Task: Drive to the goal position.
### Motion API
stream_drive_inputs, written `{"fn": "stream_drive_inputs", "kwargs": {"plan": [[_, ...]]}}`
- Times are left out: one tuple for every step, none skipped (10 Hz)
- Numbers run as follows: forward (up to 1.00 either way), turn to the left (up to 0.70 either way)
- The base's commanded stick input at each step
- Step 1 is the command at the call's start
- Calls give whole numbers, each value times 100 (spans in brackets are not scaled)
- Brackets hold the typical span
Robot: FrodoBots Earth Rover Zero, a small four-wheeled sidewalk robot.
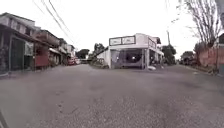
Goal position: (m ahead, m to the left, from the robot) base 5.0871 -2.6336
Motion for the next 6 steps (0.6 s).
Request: {"fn": "stream_drive_inputs", "kwargs": {"plan": [[85,10],[85,10],[85,10],[85,10],[85,10],[85,10]]}}
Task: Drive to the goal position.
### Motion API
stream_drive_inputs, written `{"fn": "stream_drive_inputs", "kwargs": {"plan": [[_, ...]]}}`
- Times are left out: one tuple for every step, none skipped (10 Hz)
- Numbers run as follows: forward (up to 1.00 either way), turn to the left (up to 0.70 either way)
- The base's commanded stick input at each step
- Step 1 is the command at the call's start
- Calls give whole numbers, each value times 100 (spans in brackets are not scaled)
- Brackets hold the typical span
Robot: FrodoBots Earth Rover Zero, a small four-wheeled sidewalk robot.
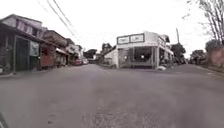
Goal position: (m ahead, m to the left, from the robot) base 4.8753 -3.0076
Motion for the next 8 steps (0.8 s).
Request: {"fn": "stream_drive_inputs", "kwargs": {"plan": [[85,10],[85,10],[85,10],[85,10],[85,8],[85,-19],[85,-24],[85,-24]]}}
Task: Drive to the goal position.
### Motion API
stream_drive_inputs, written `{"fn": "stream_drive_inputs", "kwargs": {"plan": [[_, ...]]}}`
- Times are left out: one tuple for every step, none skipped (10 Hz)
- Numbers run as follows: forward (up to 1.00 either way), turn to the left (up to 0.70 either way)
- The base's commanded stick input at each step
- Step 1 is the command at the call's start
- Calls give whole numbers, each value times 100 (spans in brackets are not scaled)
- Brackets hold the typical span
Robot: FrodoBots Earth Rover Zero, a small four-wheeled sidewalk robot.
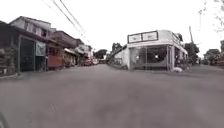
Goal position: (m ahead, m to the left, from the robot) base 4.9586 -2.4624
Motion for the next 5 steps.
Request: {"fn": "stream_drive_inputs", "kwargs": {"plan": [[85,-24],[85,-24],[85,-24],[85,-24],[85,-24]]}}
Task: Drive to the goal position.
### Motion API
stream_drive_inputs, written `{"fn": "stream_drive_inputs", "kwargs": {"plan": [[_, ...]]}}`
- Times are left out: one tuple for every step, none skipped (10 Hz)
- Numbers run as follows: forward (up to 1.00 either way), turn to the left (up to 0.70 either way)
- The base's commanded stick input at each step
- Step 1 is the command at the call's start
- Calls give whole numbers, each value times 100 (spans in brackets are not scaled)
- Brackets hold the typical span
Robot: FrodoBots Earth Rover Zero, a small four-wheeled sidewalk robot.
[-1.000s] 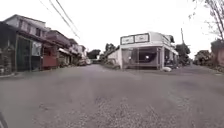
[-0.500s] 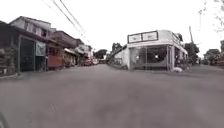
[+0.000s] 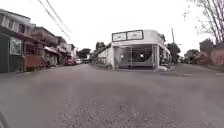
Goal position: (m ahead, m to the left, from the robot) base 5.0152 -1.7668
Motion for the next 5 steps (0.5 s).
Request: {"fn": "stream_drive_inputs", "kwargs": {"plan": [[85,-8],[85,6],[41,5],[0,0],[0,0]]}}
